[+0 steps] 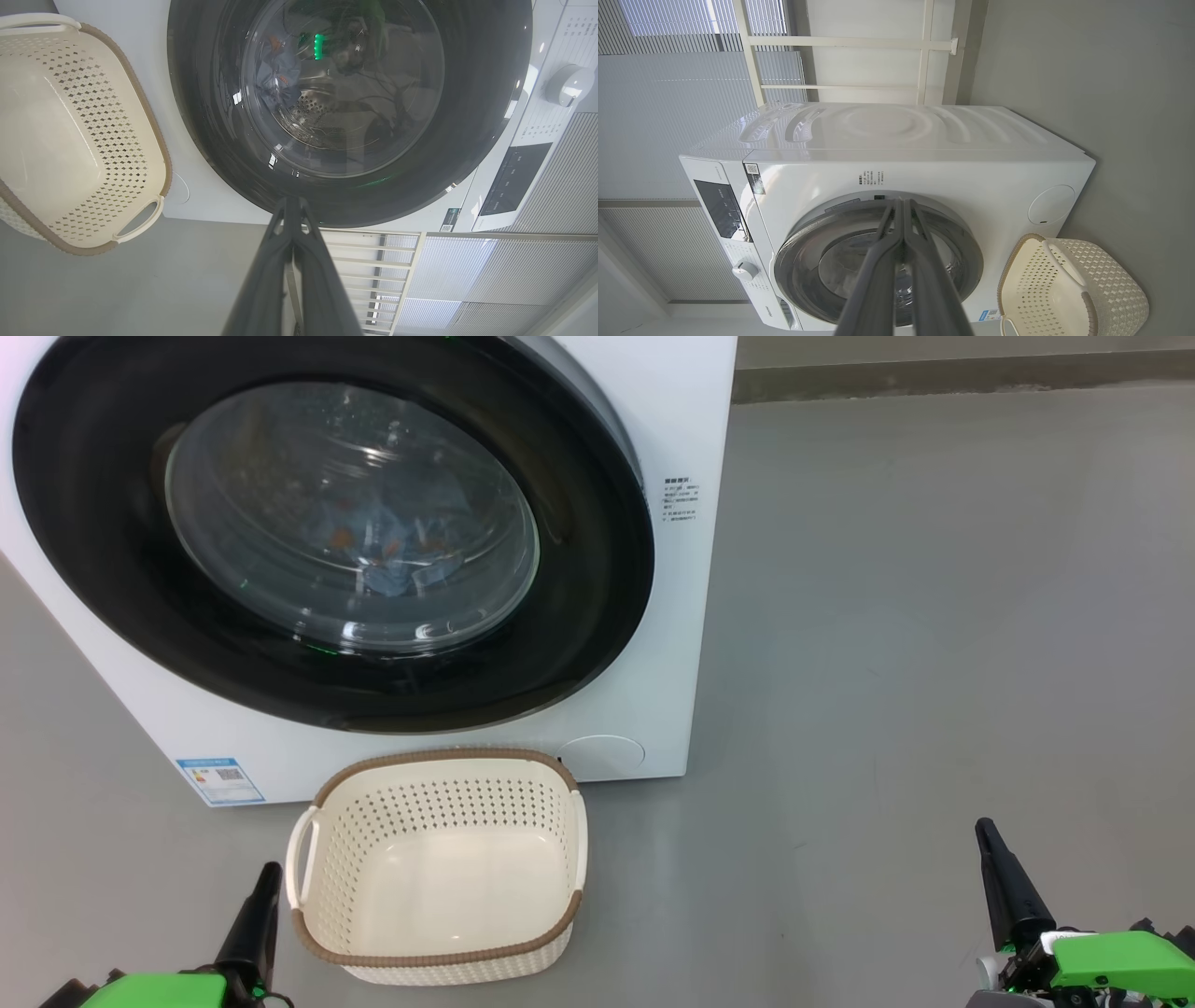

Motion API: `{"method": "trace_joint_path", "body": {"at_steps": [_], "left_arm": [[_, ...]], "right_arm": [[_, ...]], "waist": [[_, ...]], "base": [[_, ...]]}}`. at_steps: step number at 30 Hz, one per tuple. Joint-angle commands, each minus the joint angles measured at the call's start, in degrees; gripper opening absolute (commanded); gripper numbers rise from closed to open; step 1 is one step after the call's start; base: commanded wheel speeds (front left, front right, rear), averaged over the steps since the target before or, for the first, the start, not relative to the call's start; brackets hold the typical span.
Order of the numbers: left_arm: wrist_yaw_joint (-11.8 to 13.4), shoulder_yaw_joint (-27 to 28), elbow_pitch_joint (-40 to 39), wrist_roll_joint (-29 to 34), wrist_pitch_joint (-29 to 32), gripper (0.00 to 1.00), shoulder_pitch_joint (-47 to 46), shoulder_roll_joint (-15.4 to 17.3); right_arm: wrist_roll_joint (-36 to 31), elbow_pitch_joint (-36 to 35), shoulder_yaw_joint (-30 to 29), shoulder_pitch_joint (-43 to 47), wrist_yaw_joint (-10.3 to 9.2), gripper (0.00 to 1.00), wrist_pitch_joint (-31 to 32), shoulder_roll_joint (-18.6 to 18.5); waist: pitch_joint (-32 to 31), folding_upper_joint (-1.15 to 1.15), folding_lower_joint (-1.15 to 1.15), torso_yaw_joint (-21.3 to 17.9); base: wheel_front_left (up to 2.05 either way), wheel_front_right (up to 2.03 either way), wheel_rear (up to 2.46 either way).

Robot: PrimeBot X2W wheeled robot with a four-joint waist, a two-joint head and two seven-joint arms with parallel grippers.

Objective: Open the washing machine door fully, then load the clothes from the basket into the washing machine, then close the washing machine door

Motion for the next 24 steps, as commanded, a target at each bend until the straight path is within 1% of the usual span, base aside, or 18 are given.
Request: {"method": "trace_joint_path", "body": {"at_steps": [1, 24], "left_arm": [[-0.17, 1.98, -1.63, -0.5, 0.15, 0.0, -2.35, 0.7], [-0.17, 1.97, -1.63, -0.5, 0.15, 0.0, -2.35, 0.7]], "right_arm": [[0.25, -1.75, 1.28, -2.6, 0.1, 0.0, 0.44, -0.21], [0.25, -1.75, 1.29, -2.6, 0.1, 0.0, 0.44, -0.21]], "waist": [[0.0, 0.0, 0.0, 0.0], [0.0, 0.0, 0.0, 0.0]], "base": [[0.0, 0.0, 0.0], [0.0, 0.0, 0.0]]}}
